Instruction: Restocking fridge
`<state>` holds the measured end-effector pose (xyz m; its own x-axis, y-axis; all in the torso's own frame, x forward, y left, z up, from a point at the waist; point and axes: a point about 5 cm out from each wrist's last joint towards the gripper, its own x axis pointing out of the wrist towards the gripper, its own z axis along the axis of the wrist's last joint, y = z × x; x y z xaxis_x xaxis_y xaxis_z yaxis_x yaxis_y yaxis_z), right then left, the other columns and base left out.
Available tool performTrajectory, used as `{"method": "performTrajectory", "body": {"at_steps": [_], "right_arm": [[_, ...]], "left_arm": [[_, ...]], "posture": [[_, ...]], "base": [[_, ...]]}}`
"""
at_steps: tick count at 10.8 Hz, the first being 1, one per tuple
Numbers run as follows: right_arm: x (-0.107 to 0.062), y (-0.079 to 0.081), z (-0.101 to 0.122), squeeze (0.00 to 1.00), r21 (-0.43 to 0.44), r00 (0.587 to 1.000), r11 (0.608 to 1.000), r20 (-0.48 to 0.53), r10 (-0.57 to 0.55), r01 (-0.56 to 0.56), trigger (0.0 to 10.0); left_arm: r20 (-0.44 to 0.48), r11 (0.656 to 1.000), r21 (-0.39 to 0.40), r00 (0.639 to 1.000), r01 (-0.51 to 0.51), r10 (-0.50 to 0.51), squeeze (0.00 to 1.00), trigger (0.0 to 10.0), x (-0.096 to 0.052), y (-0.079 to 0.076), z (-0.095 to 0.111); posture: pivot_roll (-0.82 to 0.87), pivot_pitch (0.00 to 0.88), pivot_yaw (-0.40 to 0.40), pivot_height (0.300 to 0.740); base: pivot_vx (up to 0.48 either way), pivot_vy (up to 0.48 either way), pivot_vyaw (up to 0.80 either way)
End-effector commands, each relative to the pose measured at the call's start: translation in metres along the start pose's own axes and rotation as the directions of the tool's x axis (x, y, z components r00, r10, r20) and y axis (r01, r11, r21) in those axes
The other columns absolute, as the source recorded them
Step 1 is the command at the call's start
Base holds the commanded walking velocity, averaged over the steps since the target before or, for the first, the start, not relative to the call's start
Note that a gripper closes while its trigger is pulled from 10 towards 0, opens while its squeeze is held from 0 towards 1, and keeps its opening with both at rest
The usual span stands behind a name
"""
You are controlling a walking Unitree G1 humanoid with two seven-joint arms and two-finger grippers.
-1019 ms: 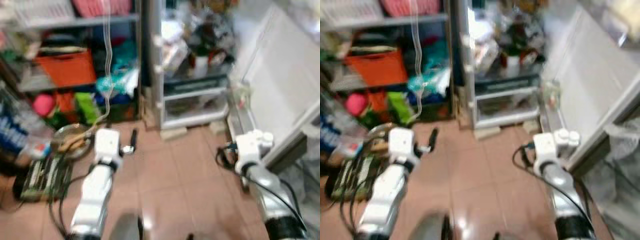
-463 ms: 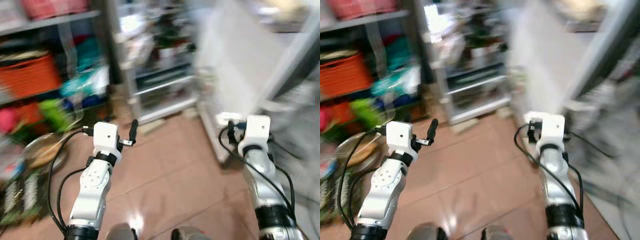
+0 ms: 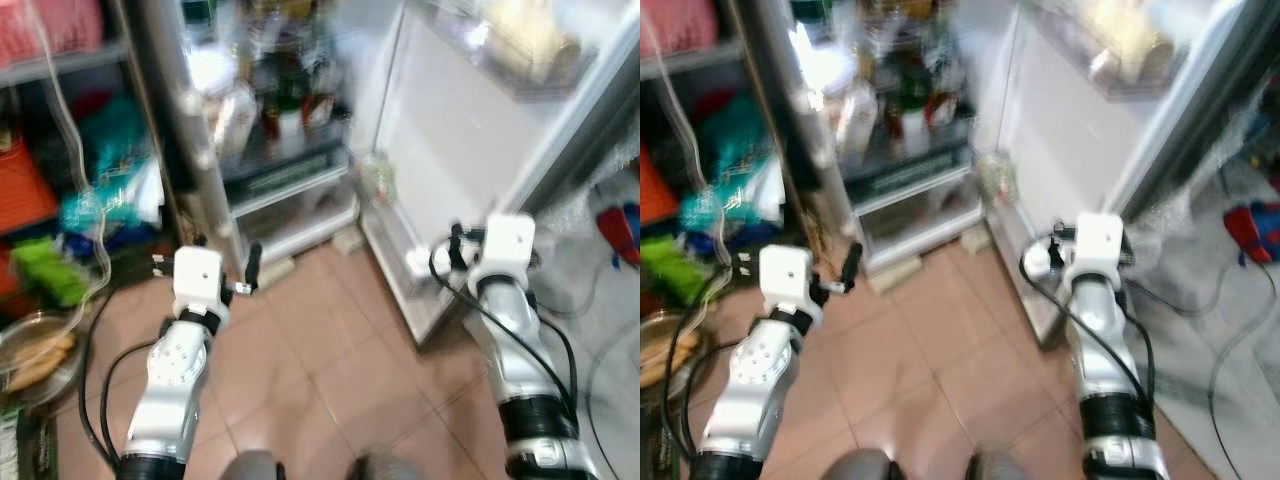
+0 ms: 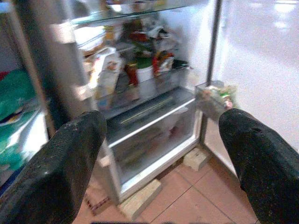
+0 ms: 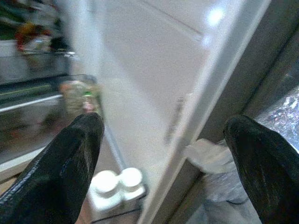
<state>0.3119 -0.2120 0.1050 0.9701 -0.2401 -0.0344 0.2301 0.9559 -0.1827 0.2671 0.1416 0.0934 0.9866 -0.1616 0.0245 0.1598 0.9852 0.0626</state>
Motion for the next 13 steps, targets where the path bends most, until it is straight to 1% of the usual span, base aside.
{"method": "performTrajectory", "body": {"at_steps": [1, 2, 4, 7, 8, 10, 11, 13], "right_arm": [[0.002, -0.011, -0.001, 0.00, -0.021, 0.999, 0.999, 0.003, -0.045, 0.045, 10.0], [0.003, -0.012, 0.000, 0.00, -0.030, 0.998, 0.998, 0.010, -0.061, 0.061, 10.0], [0.002, -0.020, -0.001, 0.00, -0.070, 0.994, 0.991, 0.013, -0.112, 0.113, 10.0], [0.009, -0.017, 0.004, 0.00, -0.017, 0.997, 0.997, 0.028, -0.079, 0.079, 10.0], [0.017, -0.015, 0.009, 0.00, 0.012, 0.998, 0.999, 0.040, -0.049, 0.049, 10.0], [0.028, -0.016, 0.016, 0.00, 0.026, 0.997, 0.998, 0.045, -0.056, 0.055, 10.0], [0.033, -0.013, 0.021, 0.00, 0.035, 0.998, 0.999, 0.052, -0.041, 0.039, 10.0], [0.038, -0.009, 0.026, 0.00, 0.047, 0.998, 0.998, 0.060, -0.034, 0.032, 10.0]], "left_arm": [[0.017, 1.000, -0.005, 1.000, 0.025, -0.025, 0.00, 10.0, 0.003, -0.008, 0.004], [0.014, 1.000, -0.005, 1.000, 0.023, -0.023, 0.00, 10.0, 0.003, -0.007, 0.004], [0.018, 1.000, -0.006, 0.999, 0.027, -0.027, 0.00, 10.0, 0.003, -0.008, 0.004], [0.019, 1.000, -0.009, 1.000, 0.025, -0.025, 0.00, 10.0, 0.004, -0.009, 0.005], [0.019, 1.000, -0.010, 1.000, 0.023, -0.023, 0.00, 10.0, 0.004, -0.009, 0.005], [0.020, 1.000, -0.009, 1.000, 0.022, -0.022, 0.00, 10.0, 0.005, -0.009, 0.005], [0.021, 1.000, -0.008, 1.000, 0.022, -0.021, 0.00, 10.0, 0.005, -0.009, 0.005], [0.021, 1.000, -0.007, 1.000, 0.019, -0.019, 0.00, 10.0, 0.004, -0.008, 0.005]], "posture": [[0.06, 0.091, -0.002, 0.740], [0.06, 0.091, -0.003, 0.740], [0.06, 0.090, -0.003, 0.740], [0.06, 0.088, -0.004, 0.740], [0.07, 0.085, -0.005, 0.740], [0.07, 0.084, -0.007, 0.740], [0.07, 0.083, -0.008, 0.740], [0.08, 0.083, -0.009, 0.740]], "base": [[0.364, 0.000, 0.00], [0.000, 0.000, 0.00], [0.000, 0.000, 0.00], [0.000, 0.000, 0.00], [0.000, 0.000, 0.00], [0.000, 0.000, 0.00], [0.000, 0.000, 0.00], [0.000, 0.000, 0.00]]}}
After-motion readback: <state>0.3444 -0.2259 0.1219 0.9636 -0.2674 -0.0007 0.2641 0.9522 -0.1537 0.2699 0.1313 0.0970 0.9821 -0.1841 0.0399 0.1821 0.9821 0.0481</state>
